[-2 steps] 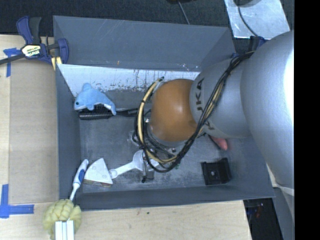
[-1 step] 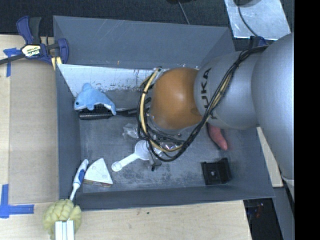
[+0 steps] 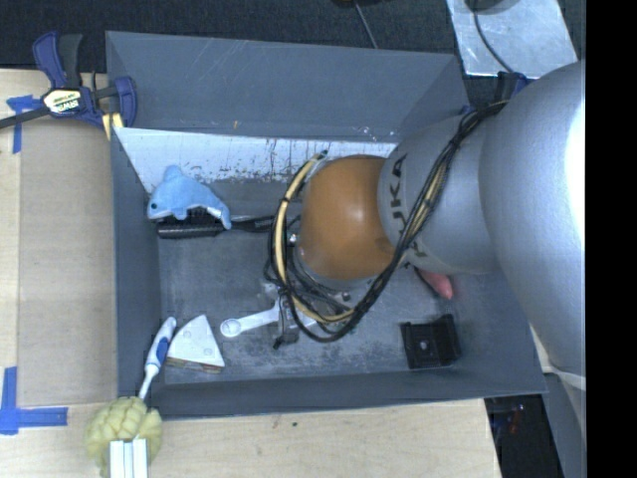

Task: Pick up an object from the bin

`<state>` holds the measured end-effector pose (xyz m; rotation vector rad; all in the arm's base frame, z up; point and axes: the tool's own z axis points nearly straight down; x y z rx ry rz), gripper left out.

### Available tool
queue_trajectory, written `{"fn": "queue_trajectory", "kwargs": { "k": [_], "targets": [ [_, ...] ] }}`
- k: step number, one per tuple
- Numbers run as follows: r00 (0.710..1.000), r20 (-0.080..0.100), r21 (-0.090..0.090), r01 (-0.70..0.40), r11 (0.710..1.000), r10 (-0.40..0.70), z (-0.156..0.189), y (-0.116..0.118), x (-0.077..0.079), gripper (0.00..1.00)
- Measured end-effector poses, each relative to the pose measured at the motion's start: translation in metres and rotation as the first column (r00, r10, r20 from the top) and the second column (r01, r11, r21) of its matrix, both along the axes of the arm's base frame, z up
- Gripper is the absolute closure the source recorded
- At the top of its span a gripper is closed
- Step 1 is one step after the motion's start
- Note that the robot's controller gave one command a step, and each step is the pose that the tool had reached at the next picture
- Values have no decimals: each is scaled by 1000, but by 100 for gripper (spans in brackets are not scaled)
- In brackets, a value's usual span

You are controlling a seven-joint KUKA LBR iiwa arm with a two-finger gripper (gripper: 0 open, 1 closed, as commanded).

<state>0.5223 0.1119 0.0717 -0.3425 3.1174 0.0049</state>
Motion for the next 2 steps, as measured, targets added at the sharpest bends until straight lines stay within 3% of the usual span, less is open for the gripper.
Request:
{"fn": "queue_trajectory", "kwargs": {
  "k": [2],
  "targets": [
    [1000, -10, -2, 0, 1000, 0, 13, -1, -3, 100]
  ]
}}
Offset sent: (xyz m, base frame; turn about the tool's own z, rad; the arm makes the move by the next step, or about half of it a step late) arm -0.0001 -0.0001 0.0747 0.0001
